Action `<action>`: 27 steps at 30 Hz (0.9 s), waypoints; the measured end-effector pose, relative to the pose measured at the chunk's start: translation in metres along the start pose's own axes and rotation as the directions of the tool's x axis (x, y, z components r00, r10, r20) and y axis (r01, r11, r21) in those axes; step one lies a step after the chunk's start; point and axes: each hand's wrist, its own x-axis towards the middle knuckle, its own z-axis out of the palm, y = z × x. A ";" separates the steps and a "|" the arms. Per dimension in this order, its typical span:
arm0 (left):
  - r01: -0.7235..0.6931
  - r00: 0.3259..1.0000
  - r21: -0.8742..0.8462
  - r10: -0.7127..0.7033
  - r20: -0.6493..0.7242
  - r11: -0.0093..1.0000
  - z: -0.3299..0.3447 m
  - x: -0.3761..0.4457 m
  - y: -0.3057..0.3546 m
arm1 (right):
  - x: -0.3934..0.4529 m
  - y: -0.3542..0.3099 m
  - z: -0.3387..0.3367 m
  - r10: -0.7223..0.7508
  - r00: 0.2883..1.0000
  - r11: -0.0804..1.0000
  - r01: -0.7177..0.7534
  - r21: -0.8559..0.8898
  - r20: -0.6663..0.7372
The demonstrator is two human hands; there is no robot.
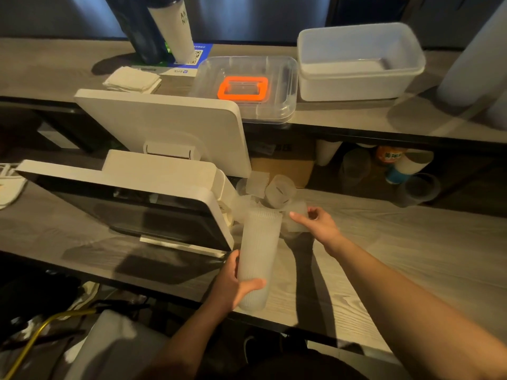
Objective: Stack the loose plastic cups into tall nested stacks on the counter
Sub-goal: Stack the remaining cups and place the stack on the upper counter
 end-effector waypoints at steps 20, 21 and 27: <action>-0.145 0.989 0.154 0.148 -0.004 0.977 0.009 0.005 0.012 | -0.059 -0.059 -0.023 -0.328 0.945 0.945 0.328 0.015 -0.001; -0.148 0.989 0.157 0.150 -0.001 0.977 0.008 0.005 0.012 | -0.061 -0.060 -0.022 -0.348 0.938 0.937 0.347 -0.039 0.000; -0.174 0.985 0.196 0.174 0.016 0.965 0.008 0.004 0.013 | -0.073 -0.065 -0.023 -0.383 0.922 0.897 0.387 -0.212 0.064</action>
